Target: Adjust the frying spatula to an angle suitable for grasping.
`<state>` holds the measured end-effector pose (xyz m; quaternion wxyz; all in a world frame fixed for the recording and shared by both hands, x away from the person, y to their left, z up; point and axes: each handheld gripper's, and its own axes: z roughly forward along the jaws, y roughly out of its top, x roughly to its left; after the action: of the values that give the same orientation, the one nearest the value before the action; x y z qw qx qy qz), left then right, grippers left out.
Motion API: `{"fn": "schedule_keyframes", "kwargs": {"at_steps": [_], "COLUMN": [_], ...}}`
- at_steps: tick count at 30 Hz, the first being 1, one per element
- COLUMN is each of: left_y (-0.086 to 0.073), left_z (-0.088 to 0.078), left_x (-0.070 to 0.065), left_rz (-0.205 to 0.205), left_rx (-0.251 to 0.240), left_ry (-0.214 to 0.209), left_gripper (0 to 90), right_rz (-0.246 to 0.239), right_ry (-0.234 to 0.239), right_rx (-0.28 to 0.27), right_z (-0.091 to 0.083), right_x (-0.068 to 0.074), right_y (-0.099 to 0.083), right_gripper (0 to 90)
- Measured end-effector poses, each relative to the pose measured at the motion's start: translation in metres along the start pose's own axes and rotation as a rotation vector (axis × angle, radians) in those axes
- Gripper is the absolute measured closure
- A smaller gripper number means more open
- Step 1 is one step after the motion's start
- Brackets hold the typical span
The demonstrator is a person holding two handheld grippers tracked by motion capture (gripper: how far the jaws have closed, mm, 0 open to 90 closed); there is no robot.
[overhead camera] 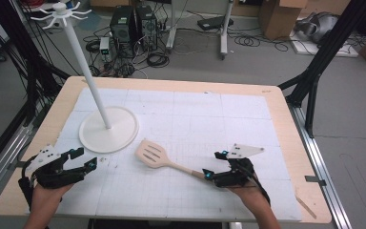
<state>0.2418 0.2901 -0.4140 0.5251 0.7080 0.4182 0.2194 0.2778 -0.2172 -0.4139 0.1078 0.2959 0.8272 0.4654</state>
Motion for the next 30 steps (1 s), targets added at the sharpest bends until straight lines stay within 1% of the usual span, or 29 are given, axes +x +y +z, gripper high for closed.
{"fn": "schedule_keyframes", "kwargs": {"at_steps": [1,4,6,7,8,9,10,11,12,14,17,18,19,21,22,23,24,25,26,27,30], "left_y": [0.000,0.000,0.000,0.000,0.000,-0.001,-0.001,-0.001,-0.001,-0.001,-0.001,-0.001,-0.001,-0.001,-0.001,-0.001,-0.001,-0.001,-0.001,-0.001,-0.001], "left_z": [0.000,0.000,0.000,0.000,0.000,0.000,0.000,0.000,0.000,0.000,0.001,0.001,0.001,0.002,0.002,0.002,0.002,0.001,0.001,0.001,0.001], "left_x": [0.000,0.000,0.000,0.000,0.000,0.001,0.001,0.001,0.001,0.001,0.000,0.000,0.000,0.000,0.000,0.000,0.000,0.000,0.001,0.001,0.002], "left_rz": [0.001,-0.002,-0.001,0.001,0.000,0.000,-0.001,0.000,-0.001,0.000,0.001,0.000,0.005,0.005,0.004,0.003,0.003,0.001,-0.001,0.000,-0.002], "left_rx": [0.000,0.000,0.001,0.002,0.002,0.002,0.002,0.003,0.002,0.004,0.006,0.006,0.009,0.013,0.013,0.013,0.012,0.011,0.011,0.012,0.012], "left_ry": [0.000,-0.001,-0.001,-0.003,-0.004,-0.005,-0.004,-0.006,-0.006,-0.004,-0.006,-0.006,-0.008,-0.009,-0.009,-0.009,-0.007,-0.006,-0.005,-0.005,-0.002], "left_gripper": [31.0,31.0,31.0,31.0,31.0,31.0,31.0,31.0,31.0,31.1,31.1,31.1,31.1,31.1,31.1,31.1,31.1,31.1,31.1,31.1,31.1], "right_rz": [-0.007,-0.046,-0.063,-0.078,-0.088,-0.088,-0.108,-0.108,-0.116,-0.114,-0.135,-0.141,-0.149,-0.152,-0.172,-0.181,-0.195,-0.217,-0.245,-0.258,-0.255], "right_ry": [0.013,0.058,0.076,0.085,0.085,0.085,0.090,0.090,0.092,0.095,0.083,0.082,0.082,0.095,0.099,0.104,0.119,0.143,0.142,0.147,0.184], "right_rx": [0.012,0.049,0.078,0.119,0.138,0.138,0.174,0.174,0.195,0.241,0.296,0.307,0.302,0.306,0.309,0.313,0.316,0.318,0.323,0.329,0.329], "right_z": [0.007,0.027,0.039,0.050,0.054,0.054,0.063,0.063,0.067,0.073,0.081,0.083,0.084,0.086,0.088,0.090,0.091,0.092,0.093,0.094,0.095], "right_x": [0.003,0.009,0.011,0.012,0.013,0.013,0.014,0.014,0.014,0.015,0.015,0.014,0.014,0.014,0.015,0.016,0.016,0.018,0.019,0.020,0.017], "right_y": [0.004,0.016,0.022,0.027,0.028,0.028,0.030,0.030,0.030,0.029,0.028,0.028,0.028,0.030,0.031,0.033,0.034,0.035,0.036,0.037,0.038], "right_gripper": [23.3,36.6,37.9,40.7,41.5,41.5,43.6,43.6,44.2,47.5,52.0,52.5,54.0,59.1,60.5,64.1,70.9,76.2,76.3,76.6,76.9]}}
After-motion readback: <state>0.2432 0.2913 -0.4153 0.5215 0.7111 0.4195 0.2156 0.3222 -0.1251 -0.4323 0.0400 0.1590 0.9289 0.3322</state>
